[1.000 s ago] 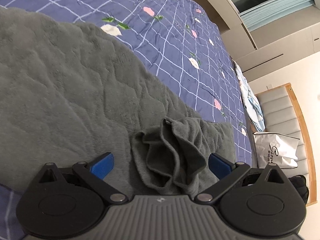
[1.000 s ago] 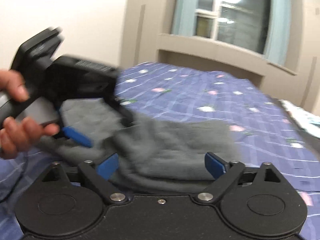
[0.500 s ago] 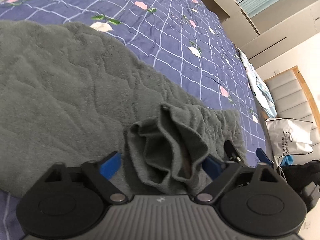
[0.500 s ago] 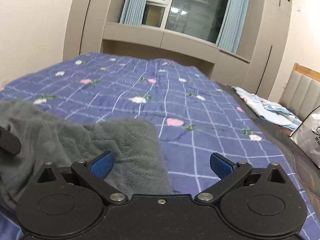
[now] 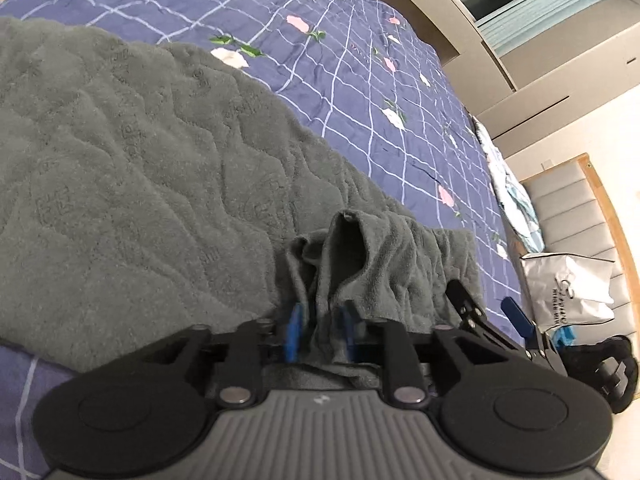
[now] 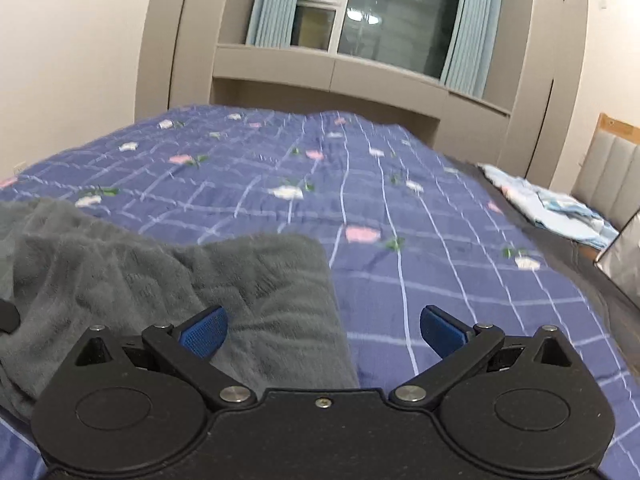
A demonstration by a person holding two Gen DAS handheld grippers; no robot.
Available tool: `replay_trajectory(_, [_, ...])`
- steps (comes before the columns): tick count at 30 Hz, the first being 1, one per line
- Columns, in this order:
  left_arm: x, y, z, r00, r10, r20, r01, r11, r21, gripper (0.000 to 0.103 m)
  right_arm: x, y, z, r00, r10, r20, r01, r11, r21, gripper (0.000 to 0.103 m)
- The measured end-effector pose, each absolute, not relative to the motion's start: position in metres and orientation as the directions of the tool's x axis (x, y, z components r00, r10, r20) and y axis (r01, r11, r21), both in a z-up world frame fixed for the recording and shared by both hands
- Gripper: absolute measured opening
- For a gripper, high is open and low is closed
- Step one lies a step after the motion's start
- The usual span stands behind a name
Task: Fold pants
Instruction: 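Grasp the bunched cuff fabric with the left gripper, then tuck the cuff fabric onto the pants and open the left gripper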
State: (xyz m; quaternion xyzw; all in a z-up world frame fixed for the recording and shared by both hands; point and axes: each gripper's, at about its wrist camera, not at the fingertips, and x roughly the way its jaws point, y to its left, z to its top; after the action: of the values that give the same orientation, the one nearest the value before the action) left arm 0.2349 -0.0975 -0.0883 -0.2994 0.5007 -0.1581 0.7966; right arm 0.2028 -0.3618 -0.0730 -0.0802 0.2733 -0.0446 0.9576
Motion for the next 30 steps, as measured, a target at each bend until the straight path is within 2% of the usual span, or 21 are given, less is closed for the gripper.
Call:
replay_trajectory(2, [0.236, -0.096, -0.089, 0.449, -0.57, -0.688, -0.055, 0.75, -0.659, 0.07, 0.204, -0.36, -0.069, 0.856, -0.107, -0.506, 0.031, 0.987, -0.157, 0.103])
replay_trajectory(3, [0.236, -0.096, -0.089, 0.453, -0.582, -0.676, -0.05, 0.74, -0.671, 0.077, 0.205, -0.359, -0.069, 0.855, -0.092, -0.511, 0.018, 0.989, -0.148, 0.103])
replay_trajectory(7, [0.243, -0.105, -0.096, 0.44, -0.582, -0.684, -0.038, 0.748, -0.662, 0.078, 0.211, -0.349, -0.082, 0.824, -0.072, -0.561, -0.017, 0.988, -0.152, 0.102])
replay_trajectory(10, [0.244, -0.109, -0.097, 0.455, -0.559, -0.694, -0.048, 0.762, -0.645, 0.064, 0.21, -0.354, -0.09, 0.816, -0.067, -0.575, 0.015, 0.995, -0.095, 0.103])
replay_trajectory(12, [0.244, -0.111, -0.097, 0.451, -0.554, -0.7, -0.05, 0.767, -0.639, 0.036, 0.21, -0.36, -0.092, 0.811, -0.046, -0.583, 0.023, 0.999, -0.048, 0.103])
replay_trajectory(15, [0.244, -0.113, -0.098, 0.45, -0.565, -0.691, -0.05, 0.757, -0.651, 0.02, 0.21, -0.366, -0.096, 0.803, -0.022, -0.595, 0.031, 1.0, 0.004, 0.103])
replay_trajectory(17, [0.242, -0.118, -0.094, 0.463, -0.56, -0.687, -0.026, 0.766, -0.642, 0.013, 0.21, -0.367, -0.097, 0.802, -0.018, -0.597, 0.034, 0.999, 0.016, 0.103])
replay_trajectory(23, [0.24, -0.127, -0.07, 0.481, -0.537, -0.693, 0.057, 0.808, -0.587, 0.009, 0.207, -0.36, -0.092, 0.806, -0.054, -0.589, 0.042, 0.999, -0.034, 0.103])
replay_trajectory(30, [0.243, -0.108, -0.035, 0.498, -0.574, -0.65, 0.118, 0.787, -0.605, 0.008, 0.204, -0.347, -0.063, 0.821, -0.069, -0.566, 0.033, 0.997, -0.074, 0.103])
